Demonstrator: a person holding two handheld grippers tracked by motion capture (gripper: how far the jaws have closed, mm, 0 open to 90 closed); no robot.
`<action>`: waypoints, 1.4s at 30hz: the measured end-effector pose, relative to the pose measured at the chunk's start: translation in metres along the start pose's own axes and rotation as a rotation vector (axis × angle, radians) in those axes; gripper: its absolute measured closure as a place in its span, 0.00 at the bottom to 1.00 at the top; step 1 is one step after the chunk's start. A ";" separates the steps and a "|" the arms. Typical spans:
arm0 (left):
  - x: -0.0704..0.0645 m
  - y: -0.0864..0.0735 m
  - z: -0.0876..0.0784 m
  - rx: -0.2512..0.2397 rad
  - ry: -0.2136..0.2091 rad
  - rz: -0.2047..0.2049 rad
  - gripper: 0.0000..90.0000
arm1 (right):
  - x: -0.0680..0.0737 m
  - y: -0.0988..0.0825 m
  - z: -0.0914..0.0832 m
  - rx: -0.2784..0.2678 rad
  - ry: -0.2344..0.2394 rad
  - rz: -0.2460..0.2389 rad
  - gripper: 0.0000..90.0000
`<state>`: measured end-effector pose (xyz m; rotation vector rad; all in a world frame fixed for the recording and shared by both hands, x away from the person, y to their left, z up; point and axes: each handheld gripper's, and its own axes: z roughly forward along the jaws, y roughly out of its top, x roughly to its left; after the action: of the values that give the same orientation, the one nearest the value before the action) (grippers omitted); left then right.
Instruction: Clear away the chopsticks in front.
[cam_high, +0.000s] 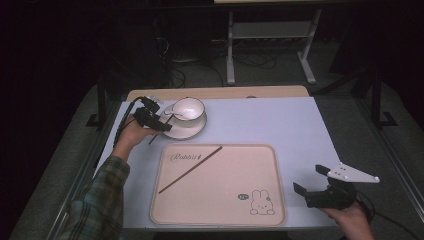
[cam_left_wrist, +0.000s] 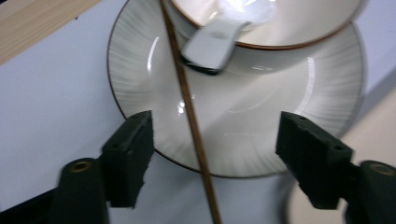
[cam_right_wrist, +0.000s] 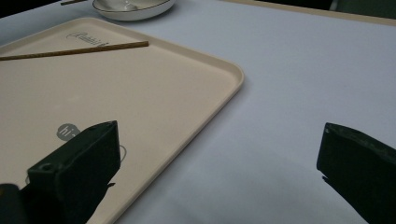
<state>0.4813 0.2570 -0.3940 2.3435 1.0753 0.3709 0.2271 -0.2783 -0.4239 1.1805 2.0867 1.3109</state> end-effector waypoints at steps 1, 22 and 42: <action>0.002 0.000 0.003 -0.007 0.007 -0.007 0.39 | 0.000 0.000 0.000 0.001 0.000 0.000 0.00; 0.011 -0.006 0.025 -0.029 0.013 -0.114 0.92 | -0.002 -0.001 0.000 -0.001 0.004 0.000 0.00; 0.024 -0.021 -0.011 -0.063 0.001 -0.175 0.94 | -0.001 0.000 -0.001 -0.003 0.002 0.001 0.00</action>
<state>0.4787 0.2905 -0.3964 2.1747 1.2405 0.3354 0.2273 -0.2793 -0.4238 1.1791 2.0855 1.3156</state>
